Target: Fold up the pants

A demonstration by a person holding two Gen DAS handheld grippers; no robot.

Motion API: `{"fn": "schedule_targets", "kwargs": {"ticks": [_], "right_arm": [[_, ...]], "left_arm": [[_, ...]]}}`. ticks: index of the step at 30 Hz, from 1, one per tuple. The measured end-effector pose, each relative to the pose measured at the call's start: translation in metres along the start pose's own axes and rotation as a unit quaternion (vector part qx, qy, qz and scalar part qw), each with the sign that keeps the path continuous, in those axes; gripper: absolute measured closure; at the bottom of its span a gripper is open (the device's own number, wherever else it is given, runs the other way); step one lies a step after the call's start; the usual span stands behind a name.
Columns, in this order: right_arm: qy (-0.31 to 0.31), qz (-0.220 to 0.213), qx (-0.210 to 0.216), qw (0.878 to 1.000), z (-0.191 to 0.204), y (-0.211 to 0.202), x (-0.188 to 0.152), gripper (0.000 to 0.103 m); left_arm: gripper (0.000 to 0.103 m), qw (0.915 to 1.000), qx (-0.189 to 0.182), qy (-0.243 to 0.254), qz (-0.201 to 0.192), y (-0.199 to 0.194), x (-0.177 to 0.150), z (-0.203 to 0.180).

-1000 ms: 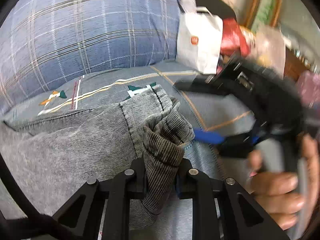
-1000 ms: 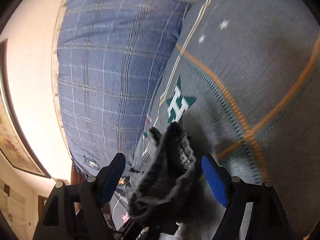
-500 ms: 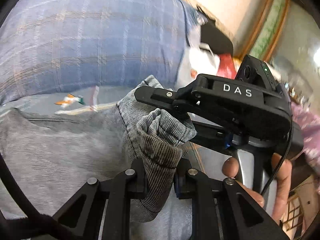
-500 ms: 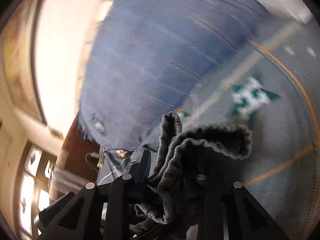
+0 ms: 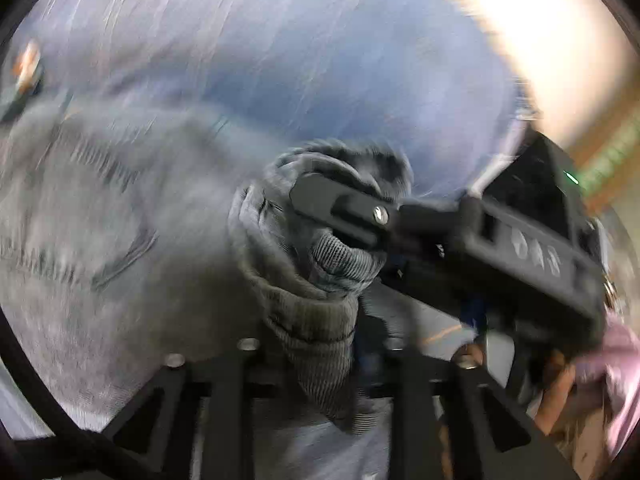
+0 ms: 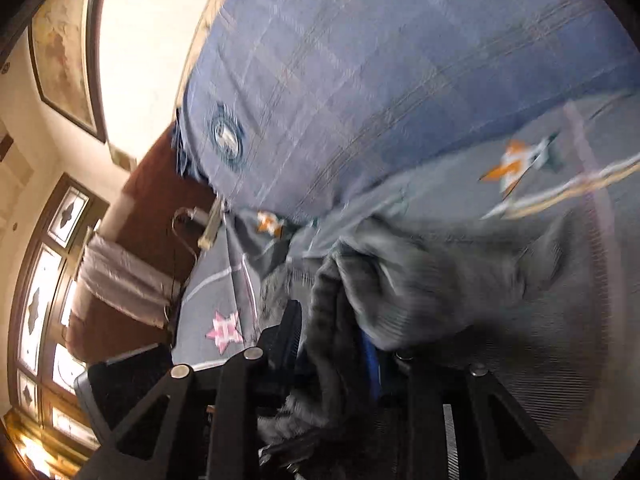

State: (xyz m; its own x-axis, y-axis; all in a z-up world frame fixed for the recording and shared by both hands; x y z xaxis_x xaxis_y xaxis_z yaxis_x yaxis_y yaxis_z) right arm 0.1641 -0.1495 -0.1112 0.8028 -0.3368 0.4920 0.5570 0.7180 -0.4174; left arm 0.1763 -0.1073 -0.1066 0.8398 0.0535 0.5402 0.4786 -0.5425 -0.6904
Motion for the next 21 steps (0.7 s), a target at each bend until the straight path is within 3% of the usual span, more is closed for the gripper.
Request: {"fn": "schedule_targets", "kwargs": {"ticks": [1,2,4,6,7,8,10,13,14,15,16,21], "right_arm": [[0.01,0.015,-0.007,1.0,-0.011,0.011,-0.008,0.071],[0.023,0.033,-0.024,0.999,-0.023,0.024,-0.016,0.071],[0.037,0.046,-0.031,0.998,-0.036,0.032,-0.022,0.071],[0.043,0.031,-0.013,0.998,-0.034,0.02,-0.021,0.071],[0.04,0.024,-0.009,0.999,-0.031,0.014,-0.019,0.065],[0.031,0.012,-0.01,0.999,-0.028,0.004,-0.017,0.048],[0.013,-0.034,-0.029,0.999,-0.022,-0.021,-0.005,0.03],[0.003,-0.065,-0.049,0.997,-0.024,-0.047,0.004,0.03],[0.011,-0.07,-0.061,0.996,-0.032,-0.054,0.007,0.03],[0.023,-0.072,-0.069,0.995,-0.041,-0.057,0.007,0.03],[0.031,-0.072,-0.075,0.994,-0.045,-0.059,0.009,0.03],[0.064,-0.064,-0.131,0.987,-0.081,-0.073,0.01,0.03]], "left_arm": [[0.06,0.9986,0.005,-0.024,0.047,0.014,-0.01,0.011],[0.06,0.9971,0.0,-0.039,0.065,0.02,-0.014,0.016],[0.06,0.9946,-0.03,-0.079,0.061,0.019,-0.016,0.023],[0.053,0.9938,-0.032,-0.086,0.062,0.016,-0.014,0.025],[0.05,0.9933,-0.038,-0.094,0.055,0.012,-0.011,0.027],[0.044,0.9931,-0.039,-0.098,0.05,0.01,-0.008,0.029],[0.043,0.9921,-0.039,-0.115,0.031,0.005,-0.003,0.037],[0.043,0.9907,-0.04,-0.128,0.021,0.003,-0.006,0.043],[0.05,0.9914,-0.027,-0.127,0.018,0.004,-0.004,0.045],[0.071,0.9924,-0.008,-0.122,0.016,0.005,-0.002,0.046],[0.079,0.9934,0.038,-0.106,0.021,0.005,-0.004,0.049],[0.082,0.9939,0.082,-0.073,-0.01,-0.011,-0.006,0.034]]}}
Point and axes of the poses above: each gripper's, at about its wrist camera, not at the fingertips, and y roughly the way its jaws point, z to its left, x to its top, the point moved 10 cm from there along y, roughly the way its jaws point, and after that the axes turned 5 degrees about y, right-handed, at the moved point
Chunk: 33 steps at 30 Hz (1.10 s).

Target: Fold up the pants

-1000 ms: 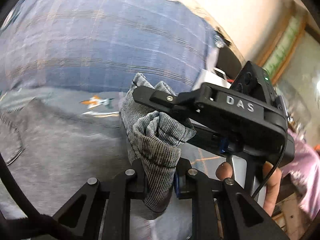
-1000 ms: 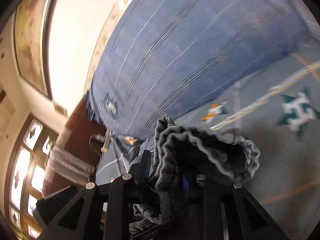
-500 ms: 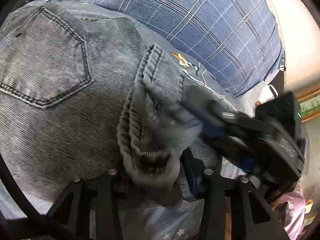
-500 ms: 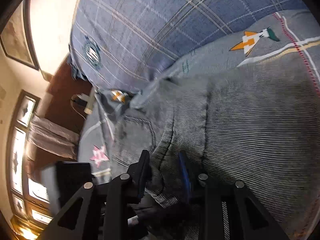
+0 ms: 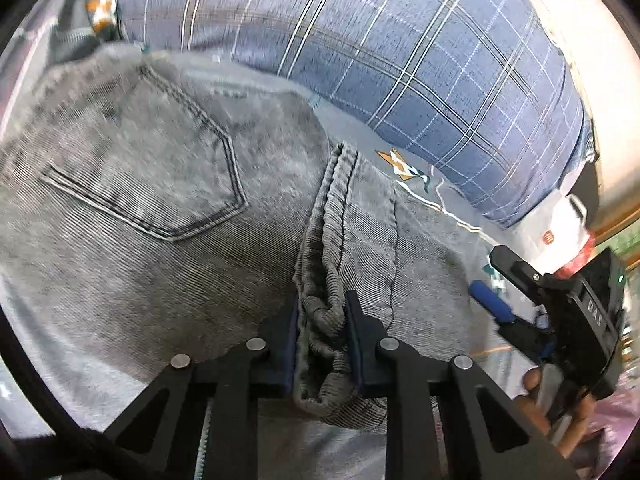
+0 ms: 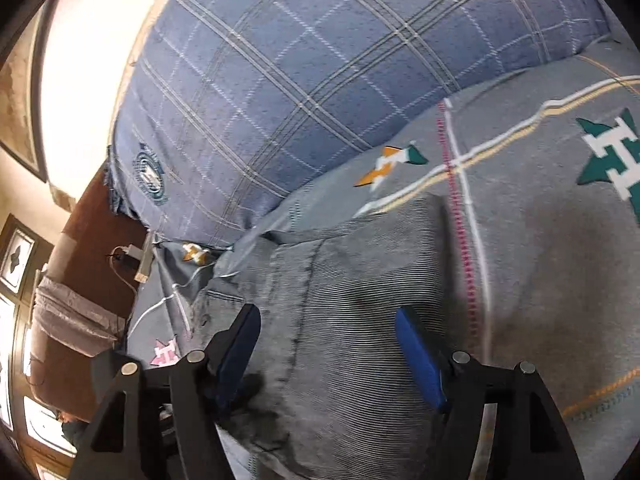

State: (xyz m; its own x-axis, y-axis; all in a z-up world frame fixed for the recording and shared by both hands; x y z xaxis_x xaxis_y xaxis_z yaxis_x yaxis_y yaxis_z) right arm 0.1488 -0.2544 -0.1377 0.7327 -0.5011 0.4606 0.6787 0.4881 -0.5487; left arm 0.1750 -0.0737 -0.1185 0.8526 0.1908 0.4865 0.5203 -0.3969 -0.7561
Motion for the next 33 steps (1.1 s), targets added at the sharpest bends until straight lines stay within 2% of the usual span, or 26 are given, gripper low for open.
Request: {"fn": "schedule_targets", "kwargs": {"ticks": [4,7,9,11,13,15,17,19,22,24,27,28,29,30,33], "right_arm": [[0.004,-0.001,-0.059,0.998,-0.022,-0.004,0.004,0.03],[0.031,0.017,-0.067,0.997,-0.042,0.004,0.001,0.03],[0.045,0.027,-0.072,0.996,-0.052,0.011,-0.001,0.03],[0.033,0.026,-0.08,0.996,-0.05,0.012,-0.002,0.03],[0.019,0.025,-0.076,0.997,-0.043,0.012,-0.003,0.032],[0.004,0.034,-0.066,0.997,-0.034,0.015,-0.008,0.038],[-0.008,0.044,-0.076,0.996,-0.032,0.017,-0.013,0.053],[-0.009,0.065,-0.103,0.993,-0.04,0.022,-0.022,0.064],[-0.002,0.071,-0.103,0.992,-0.043,0.022,-0.025,0.064],[0.003,0.074,-0.091,0.993,-0.047,0.022,-0.03,0.063],[-0.02,0.067,-0.097,0.993,-0.042,0.024,-0.034,0.064],[-0.04,0.064,-0.107,0.991,-0.037,0.025,-0.036,0.079],[-0.052,0.06,-0.111,0.991,-0.034,0.024,-0.037,0.089],[-0.069,0.047,-0.116,0.99,-0.027,0.021,-0.036,0.091],[-0.142,-0.008,-0.156,0.977,-0.004,0.001,-0.025,0.093]], "left_arm": [[0.081,0.9985,0.048,0.018,0.02,0.014,-0.01,0.011],[0.073,0.9979,0.054,0.033,-0.013,0.001,-0.003,0.0],[0.037,0.9953,0.08,0.054,-0.013,0.001,-0.001,0.002],[0.037,0.9913,0.113,0.065,-0.015,0.003,0.003,0.012],[0.037,0.9895,0.122,0.065,-0.043,-0.014,0.009,0.022],[0.037,0.9886,0.11,0.068,-0.076,-0.028,0.016,0.018],[0.034,0.9852,0.111,0.084,-0.101,-0.036,0.021,0.011],[0.032,0.9841,0.114,0.102,-0.091,-0.023,0.02,0.006],[0.032,0.9861,0.12,0.11,-0.033,0.004,0.01,0.01],[0.032,0.9856,0.13,0.107,-0.015,0.014,0.004,0.017],[0.032,0.9819,0.142,0.122,-0.026,0.012,0.005,0.014],[0.032,0.9822,0.14,0.123,-0.026,0.012,0.004,0.012],[0.032,0.9824,0.138,0.123,-0.026,0.011,0.004,0.011],[0.032,0.9837,0.13,0.121,-0.029,0.008,0.001,0.01],[0.032,0.9901,0.088,0.102,-0.041,-0.001,0.004,0.001]]}}
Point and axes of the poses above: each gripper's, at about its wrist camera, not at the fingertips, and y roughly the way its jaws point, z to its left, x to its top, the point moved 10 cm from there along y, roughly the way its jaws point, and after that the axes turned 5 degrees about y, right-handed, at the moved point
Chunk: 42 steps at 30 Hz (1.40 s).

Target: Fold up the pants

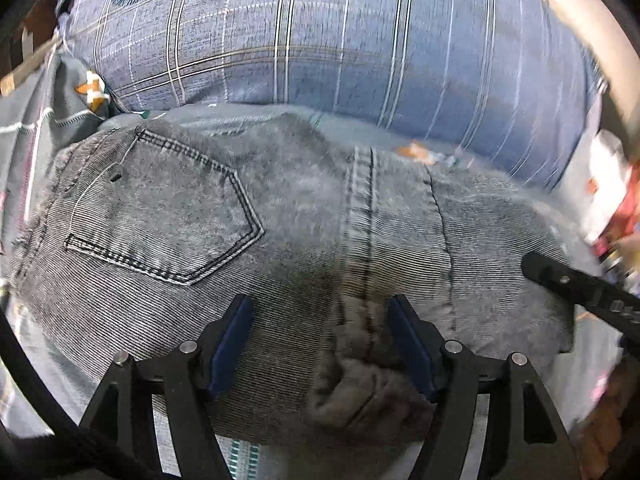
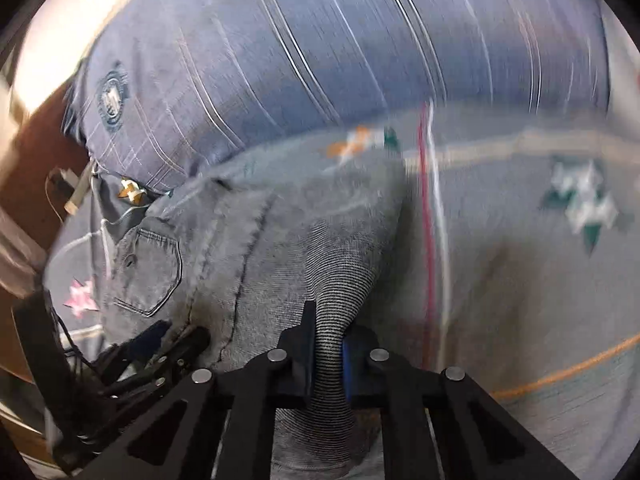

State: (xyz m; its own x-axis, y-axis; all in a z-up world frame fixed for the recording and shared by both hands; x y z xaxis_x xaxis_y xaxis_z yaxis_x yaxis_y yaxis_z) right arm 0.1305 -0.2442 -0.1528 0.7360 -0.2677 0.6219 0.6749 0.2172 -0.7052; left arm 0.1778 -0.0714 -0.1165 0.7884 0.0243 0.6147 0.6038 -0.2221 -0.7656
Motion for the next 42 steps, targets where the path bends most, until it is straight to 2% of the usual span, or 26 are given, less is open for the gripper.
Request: {"fn": "schedule_targets", "kwargs": {"ticks": [2,3,4,8,9,12,13,16,19,21,22,23,24,26,29,30,31,34,37,42], "right_arm": [[0.007,-0.016,-0.008,1.0,-0.01,-0.01,0.01,0.094],[0.019,-0.016,-0.005,1.0,-0.017,-0.011,0.014,0.094],[0.025,-0.018,-0.007,1.0,-0.02,-0.011,0.018,0.094],[0.02,-0.041,-0.074,0.996,-0.044,-0.01,0.033,0.094],[0.017,-0.035,-0.09,0.995,-0.049,-0.005,0.032,0.094],[0.042,-0.006,-0.102,0.994,-0.062,0.019,0.022,0.092],[0.039,0.016,-0.109,0.993,-0.064,0.03,0.015,0.087],[0.018,0.017,-0.134,0.991,-0.059,0.028,0.013,0.079],[0.04,0.006,-0.115,0.993,-0.06,0.012,0.008,0.078],[0.048,-0.009,-0.103,0.993,-0.059,-0.005,0.006,0.073],[0.043,-0.017,-0.094,0.995,-0.06,-0.019,0.004,0.054],[0.032,-0.016,-0.085,0.996,-0.055,-0.026,-0.001,0.03],[0.023,-0.014,-0.077,0.997,-0.049,-0.03,-0.007,0.029],[0.023,-0.018,-0.058,0.998,-0.034,-0.044,-0.017,0.029],[0.033,-0.052,0.017,0.998,0.009,-0.065,-0.022,0.029],[0.023,-0.053,0.044,0.997,0.027,-0.069,-0.024,0.029],[0.009,-0.047,0.066,0.997,0.047,-0.07,-0.026,0.029],[-0.022,-0.026,0.087,0.996,0.093,-0.063,-0.029,0.029],[-0.047,-0.006,0.133,0.99,0.146,-0.049,-0.037,0.029],[-0.049,0.042,0.155,0.986,0.186,0.006,-0.043,0.029]], "left_arm": [[0.032,0.999,-0.039,-0.016,-0.012,-0.007,0.007,-0.003],[0.032,0.9987,-0.046,-0.02,-0.013,-0.011,0.007,-0.004],[0.032,0.9983,-0.049,-0.027,-0.016,-0.013,0.009,-0.002],[0.032,0.9984,-0.044,-0.031,-0.014,-0.013,0.013,0.003],[0.032,0.9984,-0.042,-0.035,-0.013,-0.01,0.014,0.006],[0.032,0.9981,-0.04,-0.046,0.007,-0.005,0.011,0.012],[0.032,0.9975,-0.046,-0.053,0.01,-0.003,0.011,0.015],[0.032,0.9964,-0.052,-0.067,0.003,-0.007,0.016,0.023],[0.032,0.991,-0.061,-0.119,-0.005,-0.022,0.019,0.046],[0.032,0.9857,-0.065,-0.155,-0.011,-0.034,0.016,0.063],[0.031,0.9831,-0.064,-0.171,-0.014,-0.041,0.012,0.076],[0.03,0.982,-0.059,-0.179,-0.011,-0.047,0.005,0.087],[0.03,0.9791,-0.052,-0.196,-0.004,-0.051,-0.005,0.102],[0.03,0.9704,-0.034,-0.239,-0.014,-0.061,-0.021,0.131],[0.03,0.9631,-0.002,-0.269,-0.007,-0.065,-0.038,0.165],[0.03,0.9597,-0.005,-0.281,-0.006,-0.064,-0.04,0.171],[0.03,0.9525,-0.017,-0.304,-0.003,-0.062,-0.043,0.178],[0.03,0.9392,-0.051,-0.339,0.01,-0.05,-0.045,0.189],[0.032,0.9306,-0.048,-0.362,0.017,-0.038,-0.049,0.2],[0.032,0.9346,-0.029,-0.354,0.018,-0.034,-0.042,0.201]]}}
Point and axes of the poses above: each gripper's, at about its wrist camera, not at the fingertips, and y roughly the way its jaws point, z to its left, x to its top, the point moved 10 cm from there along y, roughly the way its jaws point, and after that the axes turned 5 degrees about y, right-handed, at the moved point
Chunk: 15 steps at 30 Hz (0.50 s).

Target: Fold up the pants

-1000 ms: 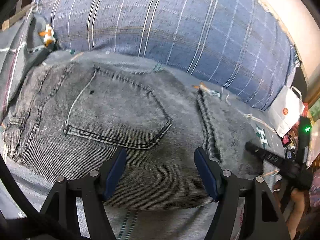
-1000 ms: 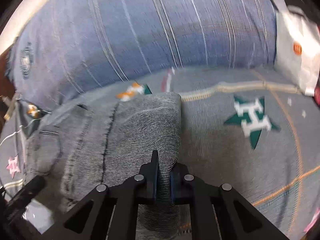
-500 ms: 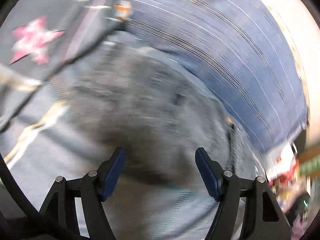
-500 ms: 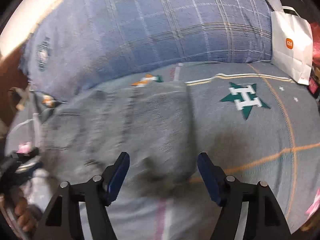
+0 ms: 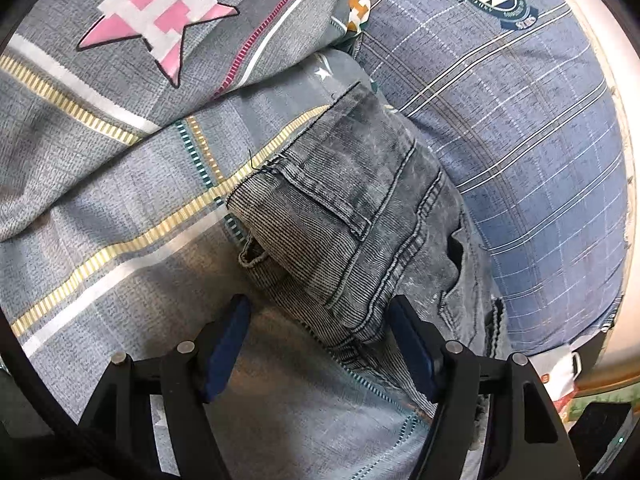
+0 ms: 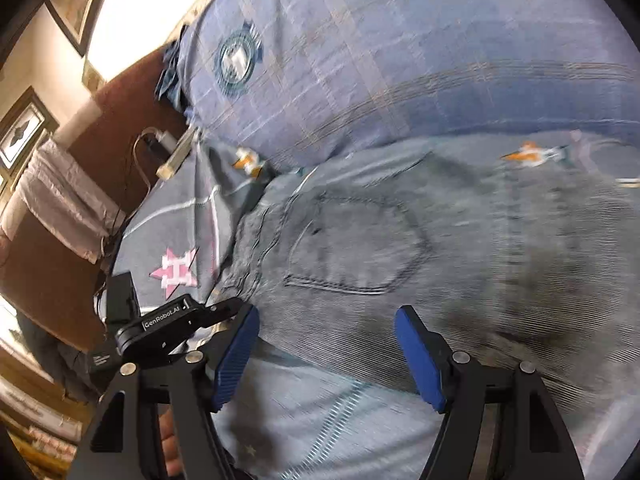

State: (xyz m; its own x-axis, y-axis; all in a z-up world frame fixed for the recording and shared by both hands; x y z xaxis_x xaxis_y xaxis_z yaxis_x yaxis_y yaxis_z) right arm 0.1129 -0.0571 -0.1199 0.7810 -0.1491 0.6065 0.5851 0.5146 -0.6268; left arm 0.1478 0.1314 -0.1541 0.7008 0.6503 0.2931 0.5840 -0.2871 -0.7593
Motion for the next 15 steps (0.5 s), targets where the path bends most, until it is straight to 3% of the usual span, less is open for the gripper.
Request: {"fn": "schedule_targets", "kwargs": {"ticks": [2,4,5,6,10,12,14,15], "right_arm": [[-0.005,0.001,-0.018,1.0,-0.003,0.012,0.0,0.029],[-0.01,0.001,-0.021,1.0,-0.002,0.02,-0.001,0.029],[-0.011,0.003,-0.021,1.0,-0.003,0.022,0.0,0.029],[-0.009,0.007,-0.02,1.0,-0.005,0.027,0.001,0.029],[-0.002,0.037,0.007,0.999,-0.007,0.043,0.003,0.029],[-0.003,0.052,0.009,0.999,-0.011,0.051,-0.002,0.029],[0.003,0.064,0.007,0.998,-0.016,0.058,-0.006,0.03],[0.006,0.067,0.008,0.998,-0.018,0.061,-0.008,0.03]], "left_arm": [[0.032,0.9999,0.011,-0.006,-0.009,0.003,0.008,-0.001],[0.044,0.9996,0.023,-0.015,-0.011,0.008,0.02,0.0],[0.062,0.9994,0.032,-0.015,-0.006,0.012,0.022,-0.001],[0.065,0.9994,0.034,-0.013,-0.001,0.015,0.023,-0.002],[0.065,0.9995,0.029,-0.001,0.01,0.02,0.022,-0.011],[0.052,0.9997,0.007,-0.019,0.012,0.024,0.023,-0.011],[0.053,0.9996,0.001,-0.025,0.01,0.023,0.023,-0.013],[0.06,0.9997,0.008,-0.019,0.01,0.023,0.022,-0.012]]}}
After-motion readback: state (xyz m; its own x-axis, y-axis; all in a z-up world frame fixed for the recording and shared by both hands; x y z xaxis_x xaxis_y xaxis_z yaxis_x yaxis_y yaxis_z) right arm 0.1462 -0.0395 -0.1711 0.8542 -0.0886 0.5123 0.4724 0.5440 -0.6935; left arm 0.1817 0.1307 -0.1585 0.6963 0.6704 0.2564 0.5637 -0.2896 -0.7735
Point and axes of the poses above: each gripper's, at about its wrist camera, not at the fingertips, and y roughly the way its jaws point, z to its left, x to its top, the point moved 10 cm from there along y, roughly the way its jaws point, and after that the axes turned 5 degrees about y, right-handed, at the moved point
